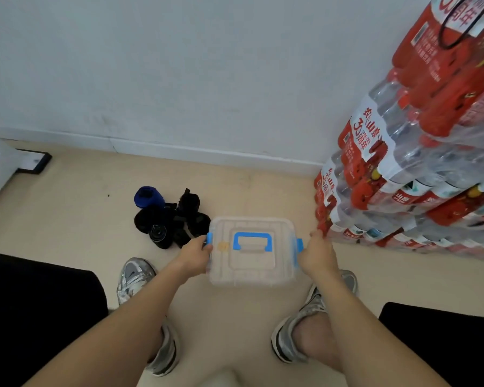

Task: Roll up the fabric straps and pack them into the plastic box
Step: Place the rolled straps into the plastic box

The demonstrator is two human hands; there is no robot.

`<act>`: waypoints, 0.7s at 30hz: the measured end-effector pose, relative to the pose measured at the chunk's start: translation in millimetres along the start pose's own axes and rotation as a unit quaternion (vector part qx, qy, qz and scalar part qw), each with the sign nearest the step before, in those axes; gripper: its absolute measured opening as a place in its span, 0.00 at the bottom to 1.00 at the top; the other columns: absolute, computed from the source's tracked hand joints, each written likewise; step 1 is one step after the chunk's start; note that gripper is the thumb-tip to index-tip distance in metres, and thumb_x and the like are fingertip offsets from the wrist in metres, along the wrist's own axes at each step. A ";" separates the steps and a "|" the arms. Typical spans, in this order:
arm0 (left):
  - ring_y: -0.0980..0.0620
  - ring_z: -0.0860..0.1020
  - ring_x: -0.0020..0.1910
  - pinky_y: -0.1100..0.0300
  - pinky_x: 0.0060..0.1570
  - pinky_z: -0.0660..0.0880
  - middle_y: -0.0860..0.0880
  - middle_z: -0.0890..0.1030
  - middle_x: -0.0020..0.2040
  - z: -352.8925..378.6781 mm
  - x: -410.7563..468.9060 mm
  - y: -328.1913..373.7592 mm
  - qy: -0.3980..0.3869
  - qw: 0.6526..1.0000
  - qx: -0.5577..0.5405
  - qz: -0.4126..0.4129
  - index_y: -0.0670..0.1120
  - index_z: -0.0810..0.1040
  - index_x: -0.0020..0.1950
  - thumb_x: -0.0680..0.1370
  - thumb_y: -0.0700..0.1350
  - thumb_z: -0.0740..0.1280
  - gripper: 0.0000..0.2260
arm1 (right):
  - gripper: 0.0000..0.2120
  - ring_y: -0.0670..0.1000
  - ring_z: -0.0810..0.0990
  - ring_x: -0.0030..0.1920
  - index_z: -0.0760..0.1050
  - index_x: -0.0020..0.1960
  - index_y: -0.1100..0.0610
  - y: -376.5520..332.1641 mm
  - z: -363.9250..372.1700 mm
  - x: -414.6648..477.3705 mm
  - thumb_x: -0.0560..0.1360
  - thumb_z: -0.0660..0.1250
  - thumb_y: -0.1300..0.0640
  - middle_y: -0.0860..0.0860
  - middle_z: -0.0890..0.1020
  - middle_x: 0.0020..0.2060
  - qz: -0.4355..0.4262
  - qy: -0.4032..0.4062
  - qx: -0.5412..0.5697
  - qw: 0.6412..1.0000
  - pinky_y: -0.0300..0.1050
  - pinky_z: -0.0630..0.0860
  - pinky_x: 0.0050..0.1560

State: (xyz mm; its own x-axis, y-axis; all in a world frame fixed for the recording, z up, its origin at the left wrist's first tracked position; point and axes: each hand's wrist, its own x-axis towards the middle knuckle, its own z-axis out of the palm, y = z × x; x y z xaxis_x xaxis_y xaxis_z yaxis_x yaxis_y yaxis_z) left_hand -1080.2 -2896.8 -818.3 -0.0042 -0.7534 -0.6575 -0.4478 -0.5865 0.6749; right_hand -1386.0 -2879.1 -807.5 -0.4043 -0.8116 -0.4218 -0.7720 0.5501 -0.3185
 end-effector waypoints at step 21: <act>0.33 0.89 0.49 0.38 0.53 0.86 0.34 0.83 0.59 -5.4 -5.5 -22.2 -0.057 0.980 -0.151 -0.120 0.41 0.74 0.69 0.88 0.37 0.58 0.12 | 0.22 0.61 0.76 0.59 0.67 0.70 0.59 -70.3 60.4 -78.6 0.80 0.72 0.65 0.58 0.75 0.61 -0.407 -0.074 -0.322 0.852 0.52 0.70 0.45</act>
State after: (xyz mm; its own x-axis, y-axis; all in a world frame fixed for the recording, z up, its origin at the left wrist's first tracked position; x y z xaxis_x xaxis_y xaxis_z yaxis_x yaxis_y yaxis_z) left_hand -1065.4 -2881.2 -827.9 -0.0390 -0.5558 -0.8304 -0.1634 -0.8163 0.5541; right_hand -1270.4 -2842.1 -803.2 0.4224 -0.8124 -0.4020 -0.8953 -0.4431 -0.0454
